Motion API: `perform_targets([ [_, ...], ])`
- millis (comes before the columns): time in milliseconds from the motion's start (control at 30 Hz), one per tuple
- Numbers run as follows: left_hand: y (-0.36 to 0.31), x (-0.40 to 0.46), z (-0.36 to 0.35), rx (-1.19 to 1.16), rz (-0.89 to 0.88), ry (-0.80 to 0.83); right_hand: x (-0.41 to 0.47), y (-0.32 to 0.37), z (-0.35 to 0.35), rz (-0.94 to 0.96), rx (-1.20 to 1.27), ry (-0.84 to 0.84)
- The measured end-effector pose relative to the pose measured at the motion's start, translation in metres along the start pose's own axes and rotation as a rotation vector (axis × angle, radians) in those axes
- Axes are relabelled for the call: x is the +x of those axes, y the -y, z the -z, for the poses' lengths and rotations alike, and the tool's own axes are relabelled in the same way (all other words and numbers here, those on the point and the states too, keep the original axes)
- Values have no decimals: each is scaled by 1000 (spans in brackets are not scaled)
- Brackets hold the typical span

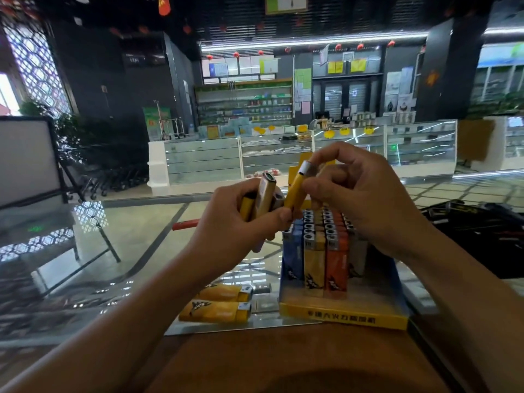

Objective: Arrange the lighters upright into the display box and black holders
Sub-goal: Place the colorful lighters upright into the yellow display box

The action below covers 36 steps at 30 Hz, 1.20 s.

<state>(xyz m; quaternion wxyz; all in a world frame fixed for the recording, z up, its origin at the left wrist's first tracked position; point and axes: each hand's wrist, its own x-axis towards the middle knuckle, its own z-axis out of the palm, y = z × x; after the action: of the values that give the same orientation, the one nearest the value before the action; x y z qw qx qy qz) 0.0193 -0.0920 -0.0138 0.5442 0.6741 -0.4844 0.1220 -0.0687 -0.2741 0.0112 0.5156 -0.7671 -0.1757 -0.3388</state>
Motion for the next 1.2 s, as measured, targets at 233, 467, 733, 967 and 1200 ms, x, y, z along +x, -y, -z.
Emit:
perform_targets([
  [233, 3, -2, -6, 130, -51, 11, -6, -3, -6, 48, -150, -92],
  [467, 5, -5, -5, 59, 23, -60, -12, -4, 6, 40, -157, -189],
  [733, 11, -14, -6, 148, 142, -32, -30, -13, 38, -103, -198, -350],
  [967, 13, -18, -11, 192, 187, -16, -53, -20, 61, -101, -337, -353],
  [1200, 12, -18, -14, 191, 161, -38, -43, -27, 59, 44, -709, -159],
])
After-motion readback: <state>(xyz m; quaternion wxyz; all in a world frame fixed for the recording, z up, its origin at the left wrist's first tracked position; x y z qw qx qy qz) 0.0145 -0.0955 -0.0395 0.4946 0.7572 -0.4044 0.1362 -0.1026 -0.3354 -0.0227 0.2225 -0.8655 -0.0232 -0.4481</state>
